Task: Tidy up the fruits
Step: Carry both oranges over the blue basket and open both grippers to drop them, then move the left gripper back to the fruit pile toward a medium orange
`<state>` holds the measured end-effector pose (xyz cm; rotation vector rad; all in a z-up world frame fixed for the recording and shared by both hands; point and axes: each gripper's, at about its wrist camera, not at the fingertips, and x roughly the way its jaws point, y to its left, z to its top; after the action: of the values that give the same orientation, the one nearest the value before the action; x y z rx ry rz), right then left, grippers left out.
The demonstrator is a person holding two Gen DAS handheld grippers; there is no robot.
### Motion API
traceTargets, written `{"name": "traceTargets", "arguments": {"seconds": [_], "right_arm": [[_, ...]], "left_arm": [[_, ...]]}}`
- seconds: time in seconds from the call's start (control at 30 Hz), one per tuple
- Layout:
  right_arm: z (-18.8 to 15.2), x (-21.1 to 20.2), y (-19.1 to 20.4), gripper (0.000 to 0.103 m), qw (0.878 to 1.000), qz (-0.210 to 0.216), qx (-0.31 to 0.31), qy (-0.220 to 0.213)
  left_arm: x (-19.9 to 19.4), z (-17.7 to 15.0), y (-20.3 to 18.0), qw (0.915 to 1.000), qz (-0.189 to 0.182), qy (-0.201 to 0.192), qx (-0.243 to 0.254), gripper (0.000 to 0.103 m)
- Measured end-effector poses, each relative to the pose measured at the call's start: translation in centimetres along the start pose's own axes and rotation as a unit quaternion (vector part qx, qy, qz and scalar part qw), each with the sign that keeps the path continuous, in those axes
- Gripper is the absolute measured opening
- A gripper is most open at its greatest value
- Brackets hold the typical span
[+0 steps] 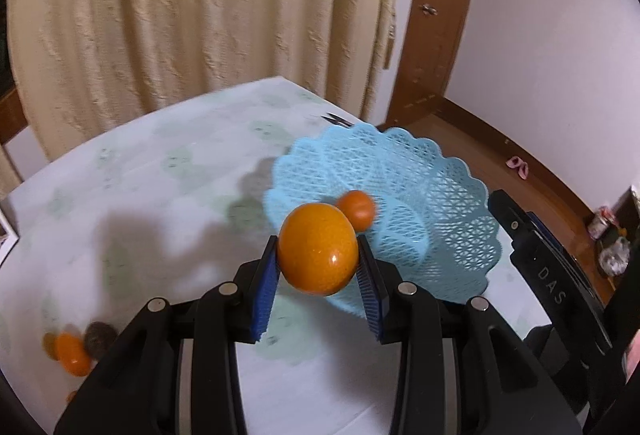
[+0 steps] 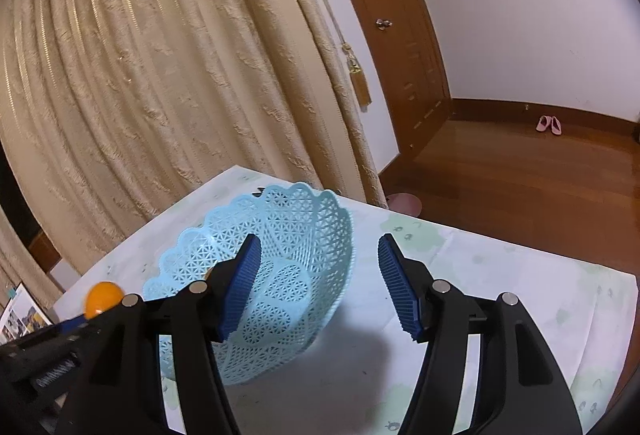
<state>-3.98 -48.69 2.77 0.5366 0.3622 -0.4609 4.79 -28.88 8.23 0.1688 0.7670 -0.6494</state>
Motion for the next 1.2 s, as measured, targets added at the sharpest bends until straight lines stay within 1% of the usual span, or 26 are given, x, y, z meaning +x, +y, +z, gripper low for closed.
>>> {"name": "traceTargets", "arguments": {"seconds": [0.03, 0.07, 0.1, 0.13, 0.2, 0.27, 0.4, 0.5, 0.67, 0.83, 1.0, 1.2], "right_arm": [[0.0, 0.2, 0.0, 0.063, 1.000, -0.002, 0.001, 0.001], [-0.1, 0.2, 0.0, 0.063, 1.000, -0.003, 0.001, 0.002], [-0.1, 0.3, 0.1, 0.063, 1.000, -0.003, 0.001, 0.004], [-0.1, 0.3, 0.0, 0.064, 1.000, -0.003, 0.001, 0.005], [-0.2, 0.1, 0.0, 0.066, 1.000, -0.002, -0.001, 0.003], [-0.1, 0.0, 0.0, 0.072, 1.000, -0.002, -0.001, -0.002], [-0.2, -0.1, 0.1, 0.072, 1.000, -0.001, 0.001, -0.007], [-0.2, 0.0, 0.2, 0.072, 1.000, 0.000, 0.002, -0.008], [-0.2, -0.3, 0.2, 0.072, 1.000, 0.001, 0.003, -0.015], [-0.3, -0.3, 0.3, 0.073, 1.000, -0.001, 0.000, -0.015], [-0.5, -0.5, 0.8, 0.073, 1.000, -0.003, -0.014, -0.019], [-0.8, -0.6, 1.5, 0.073, 0.999, -0.007, -0.037, -0.024]], "left_arm": [[0.2, 0.0, -0.3, 1.0000, -0.002, 0.000, 0.001, 0.040], [0.3, 0.0, -0.4, 1.0000, -0.002, -0.001, 0.001, 0.052], [0.4, 0.0, -0.4, 1.0000, -0.002, -0.004, 0.000, 0.061], [0.4, 0.0, -0.4, 1.0000, 0.001, -0.008, -0.003, 0.074], [0.1, 0.0, 0.1, 0.9999, 0.006, -0.014, -0.008, 0.075], [-0.2, 0.1, 0.8, 0.9997, 0.012, -0.014, -0.016, 0.078], [-1.4, 0.1, 2.7, 0.9988, 0.030, -0.023, -0.032, 0.080], [-2.6, -0.1, 4.0, 0.9977, 0.049, -0.030, -0.037, 0.085], [-4.6, -0.3, 6.5, 0.9952, 0.070, -0.042, -0.053, 0.086], [-6.7, -1.3, 9.9, 0.9905, 0.105, -0.044, -0.078, 0.086], [-8.8, -2.5, 13.9, 0.9834, 0.138, -0.046, -0.109, 0.086], [-10.4, -4.7, 18.1, 0.9753, 0.165, -0.041, -0.141, 0.086]]}}
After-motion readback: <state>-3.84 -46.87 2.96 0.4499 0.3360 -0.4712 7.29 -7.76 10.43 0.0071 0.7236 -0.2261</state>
